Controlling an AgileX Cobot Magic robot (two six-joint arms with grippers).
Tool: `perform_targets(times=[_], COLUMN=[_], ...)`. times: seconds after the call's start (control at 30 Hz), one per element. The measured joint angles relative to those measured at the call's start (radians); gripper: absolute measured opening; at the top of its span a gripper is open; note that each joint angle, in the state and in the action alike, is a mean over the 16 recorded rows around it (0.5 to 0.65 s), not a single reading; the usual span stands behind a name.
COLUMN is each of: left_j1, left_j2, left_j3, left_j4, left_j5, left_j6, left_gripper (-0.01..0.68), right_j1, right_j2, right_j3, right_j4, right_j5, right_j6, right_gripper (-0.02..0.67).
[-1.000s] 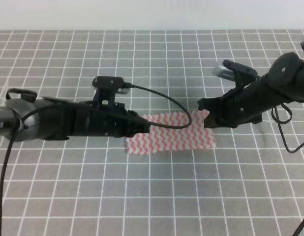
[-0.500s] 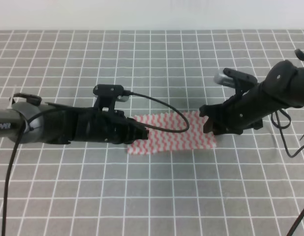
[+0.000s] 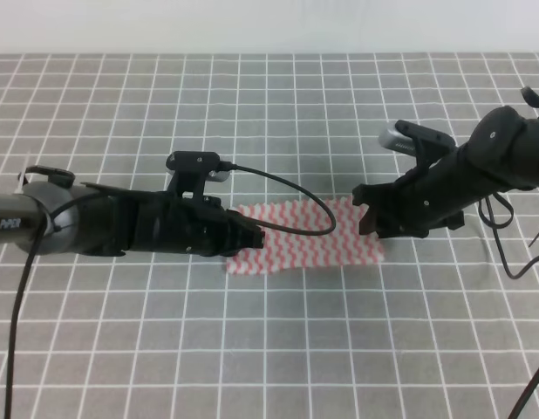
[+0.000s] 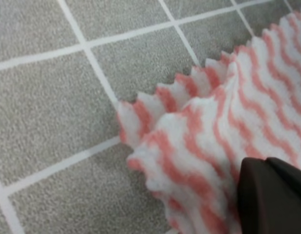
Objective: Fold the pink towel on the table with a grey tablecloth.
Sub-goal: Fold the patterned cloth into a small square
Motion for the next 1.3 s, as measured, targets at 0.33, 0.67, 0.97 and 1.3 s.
perform_targets(times=[0.33, 0.67, 0.97, 1.3], left_j1=[0.001, 0.001, 0.001, 0.001], left_j2=[0.000, 0.002, 0.003, -0.007], left_j3=[0.000, 0.000, 0.001, 0.000], left_j4=[0.003, 0.007, 0.011, 0.014], left_j5=[0.008, 0.038, 0.065, 0.069], left_j6=[-0.001, -0.013, -0.023, -0.025], left_gripper=[-0.003, -0.003, -0.003, -0.003], right_j1=[0.000, 0.000, 0.004, 0.038], right_j2=[0.000, -0.003, -0.020, -0.030], right_j3=[0.000, -0.016, -0.057, -0.075], right_j4=[0.013, 0.033, 0.120, 0.231], right_j5=[0.027, 0.043, 0.081, 0.086], right_j6=[-0.002, -0.012, -0.073, -0.150], right_gripper=[0.100, 0.010, -0.011, -0.013])
